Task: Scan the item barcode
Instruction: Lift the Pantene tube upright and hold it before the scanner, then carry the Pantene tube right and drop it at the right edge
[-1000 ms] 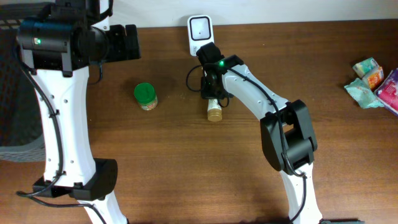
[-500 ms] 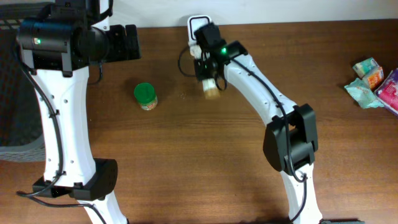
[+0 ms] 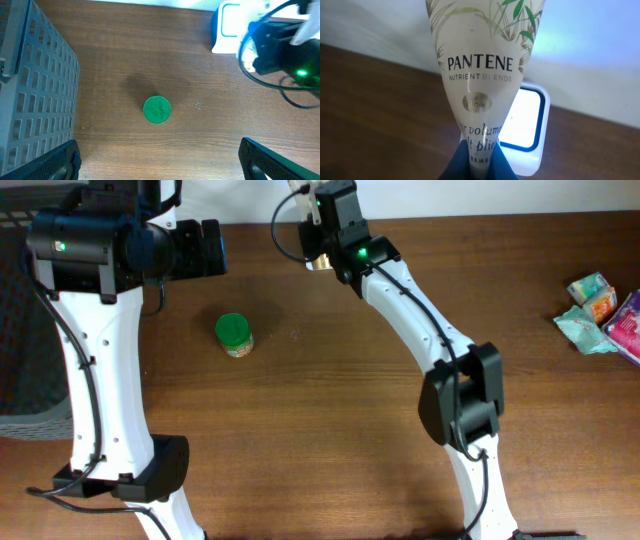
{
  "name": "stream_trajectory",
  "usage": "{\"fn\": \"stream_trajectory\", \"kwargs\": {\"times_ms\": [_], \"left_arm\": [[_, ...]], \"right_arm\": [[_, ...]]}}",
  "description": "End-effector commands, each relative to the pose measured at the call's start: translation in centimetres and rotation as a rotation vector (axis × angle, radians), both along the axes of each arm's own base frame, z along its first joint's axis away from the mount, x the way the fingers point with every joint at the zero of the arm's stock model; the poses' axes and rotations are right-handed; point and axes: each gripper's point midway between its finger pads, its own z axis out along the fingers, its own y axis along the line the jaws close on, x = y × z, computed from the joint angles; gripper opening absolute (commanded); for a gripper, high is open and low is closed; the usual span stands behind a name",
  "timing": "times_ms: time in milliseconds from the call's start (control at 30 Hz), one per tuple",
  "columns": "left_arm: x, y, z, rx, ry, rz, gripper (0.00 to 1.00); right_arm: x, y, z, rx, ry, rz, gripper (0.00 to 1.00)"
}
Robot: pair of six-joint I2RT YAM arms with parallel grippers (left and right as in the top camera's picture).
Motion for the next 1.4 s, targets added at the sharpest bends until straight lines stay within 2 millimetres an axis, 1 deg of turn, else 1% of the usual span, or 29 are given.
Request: {"fn": "stream_trajectory", "kwargs": {"times_ms": [0, 33, 67, 167, 200, 233, 267, 300, 367, 433, 467, 533, 567, 600, 667, 700, 733, 800, 833, 900, 933, 967, 1000, 1100, 1133, 1167, 1233, 1300, 1367], "left_arm": [[-0.3, 0.1, 0.7, 0.009, -0.021, -0.01, 0.99], [-0.3, 0.1, 0.7, 0.009, -0.021, -0.01, 0.99], [-0.4, 0.1, 0.7, 0.009, -0.021, -0.011, 0.99], [-0.3, 0.1, 0.7, 0.009, -0.021, -0.01, 0.99], [-0.3, 0.1, 0.7, 0.009, -0.021, -0.01, 0.99], [-0.3, 0.1, 0.7, 0.009, -0.021, -0.01, 0.99], [-0.3, 0.1, 0.7, 0.009, -0.021, -0.01, 0.99], [-0.3, 0.1, 0.7, 0.009, -0.021, -0.01, 0.99], [-0.3, 0.1, 0.7, 0.009, -0.021, -0.01, 0.99], [-0.3, 0.1, 0.7, 0.009, -0.021, -0.01, 0.99], [-0.3, 0.1, 0.7, 0.009, -0.021, -0.01, 0.99], [-0.3, 0.1, 0.7, 0.009, -0.021, -0.01, 0.99], [-0.3, 0.1, 0.7, 0.009, -0.021, -0.01, 0.99], [-0.3, 0.1, 0.7, 0.009, -0.021, -0.01, 0.99], [-0.3, 0.1, 0.7, 0.009, -0.021, -0.01, 0.99], [-0.3, 0.1, 0.7, 0.009, -0.021, -0.01, 0.99], [-0.4, 0.1, 0.7, 0.009, -0.021, -0.01, 0.99], [-0.3, 0.1, 0.7, 0.009, -0.021, -0.01, 0.99], [-0.3, 0.1, 0.7, 0.009, -0.021, -0.01, 0.99], [-0.3, 0.1, 0.7, 0.009, -0.021, -0.01, 0.99], [-0.3, 0.1, 0.7, 0.009, -0.021, -0.01, 0.99], [-0.3, 0.1, 0.7, 0.009, -0.021, -0.01, 0.99], [-0.3, 0.1, 0.7, 0.009, -0.021, -0.01, 0.99], [-0.3, 0.1, 0.7, 0.009, -0.021, -0.01, 0.99], [-0.3, 0.1, 0.7, 0.009, -0.021, -0.01, 0.99], [-0.3, 0.1, 0.7, 0.009, -0.021, -0.01, 0.99], [-0.3, 0.1, 0.7, 0.009, -0.021, -0.01, 0.99], [-0.3, 0.1, 0.7, 0.009, -0.021, -0.01, 0.99], [-0.3, 0.1, 0.7, 0.009, -0.021, -0.01, 0.99]], "right_arm": [[1.8, -2.4, 0.6, -0.037, -0.057, -0.095, 0.04], [2.1, -3.5, 0.8, -0.06, -0.068, -0.142, 0.04], [2.1, -4.2, 1.4, -0.07, -0.077, -0.168, 0.04], [1.6, -6.0, 4.7, -0.092, -0.124, -0.248, 0.04], [1.4, -7.6, 6.2, -0.117, -0.149, -0.314, 0.04], [1.2, -9.1, 7.2, -0.145, -0.166, -0.376, 0.04], [0.7, -11.8, 8.7, -0.195, -0.188, -0.482, 0.04], [0.1, -13.5, 9.6, -0.227, -0.193, -0.541, 0.04], [-0.7, -16.7, 10.5, -0.267, -0.164, -0.598, 0.04], [-1.6, -19.8, 10.7, -0.299, -0.117, -0.632, 0.04], [-1.9, -21.0, 10.7, -0.311, -0.1, -0.647, 0.04], [-2.7, -24.4, 10.0, -0.352, -0.038, -0.692, 0.04], [-3.2, -26.6, 9.3, -0.375, 0.004, -0.721, 0.04], [-3.8, -29.4, 8.5, -0.401, 0.055, -0.757, 0.04], [-5.2, -34.2, 7.5, -0.432, 0.132, -0.826, 0.04], [-6.1, -37.0, 7.0, -0.444, 0.173, -0.868, 0.04], [-7.8, -41.3, 6.3, -0.459, 0.236, -0.936, 0.04], [-10.0, -45.7, 5.5, -0.464, 0.307, -1.004, 0.04], [-11.6, -48.4, 5.0, -0.469, 0.352, -1.051, 0.04], [-14.7, -53.2, 4.5, -0.463, 0.419, -1.142, 0.04], [-15.8, -54.6, 4.4, -0.444, 0.432, -1.188, 0.04], [-17.1, -56.0, 4.2, -0.391, 0.433, -1.269, 0.04], [-18.5, -57.5, 3.6, -0.3, 0.435, -1.358, 0.04], [-20.4, -59.4, 1.5, -0.093, 0.48, -1.432, 0.04], [-21.0, -59.9, 0.8, -0.046, 0.495, -1.46, 0.04], [-22.3, -60.6, -0.2, 0.011, 0.521, -1.531, 0.04], [-24.3, -61.4, -1.8, 0.095, 0.558, -1.662, 0.04], [-25.5, -61.7, -3.0, 0.157, 0.579, -1.754, 0.04], [-25.9, -62.0, -4.1, 0.178, 0.599, -1.789, 0.04]]}}
